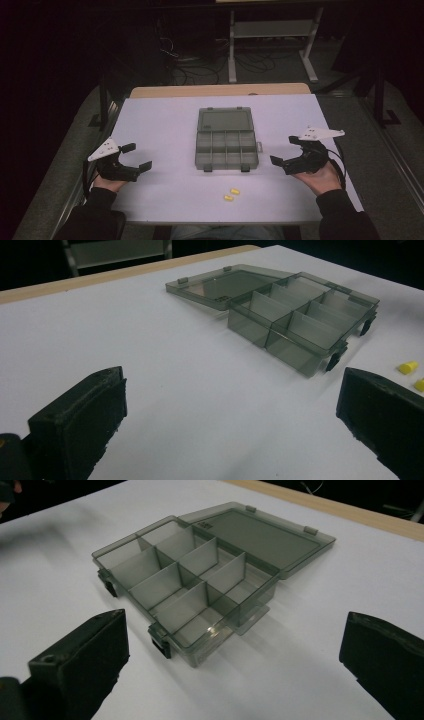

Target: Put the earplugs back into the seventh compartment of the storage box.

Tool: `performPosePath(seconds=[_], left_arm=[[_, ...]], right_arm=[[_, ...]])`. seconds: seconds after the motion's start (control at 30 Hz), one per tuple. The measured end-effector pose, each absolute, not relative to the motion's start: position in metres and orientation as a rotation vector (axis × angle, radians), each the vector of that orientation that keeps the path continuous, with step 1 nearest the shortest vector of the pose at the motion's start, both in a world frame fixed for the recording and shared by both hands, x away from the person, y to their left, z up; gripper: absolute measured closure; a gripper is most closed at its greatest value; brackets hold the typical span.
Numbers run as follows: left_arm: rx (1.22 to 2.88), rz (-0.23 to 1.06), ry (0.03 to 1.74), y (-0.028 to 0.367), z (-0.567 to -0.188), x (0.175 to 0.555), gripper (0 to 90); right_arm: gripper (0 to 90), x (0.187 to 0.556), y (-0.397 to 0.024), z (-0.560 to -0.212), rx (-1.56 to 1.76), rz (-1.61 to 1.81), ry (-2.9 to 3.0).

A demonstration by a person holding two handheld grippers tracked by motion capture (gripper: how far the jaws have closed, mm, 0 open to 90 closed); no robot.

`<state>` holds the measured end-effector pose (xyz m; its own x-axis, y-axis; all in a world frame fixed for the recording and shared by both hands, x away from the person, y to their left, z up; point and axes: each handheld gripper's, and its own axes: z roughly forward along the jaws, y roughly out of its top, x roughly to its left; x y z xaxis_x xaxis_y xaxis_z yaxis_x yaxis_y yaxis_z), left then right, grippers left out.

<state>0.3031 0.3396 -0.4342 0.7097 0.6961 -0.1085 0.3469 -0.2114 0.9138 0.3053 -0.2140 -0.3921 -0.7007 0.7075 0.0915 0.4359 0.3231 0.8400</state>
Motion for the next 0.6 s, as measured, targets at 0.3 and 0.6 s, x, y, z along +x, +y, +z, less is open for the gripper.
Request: performPosePath(seconds=[0.3,0.6], left_arm=[[1.817,0.395,0.821,0.34,-0.434,0.303,0.0],[1.818,0.394,0.82,0.339,-0.434,0.303,0.0]], right_arm=[[0.0,0.307,-0.195,-0.391,0.964,1.256,2.389],[0.0,0.306,-0.176,-0.389,0.882,1.216,2.46]])
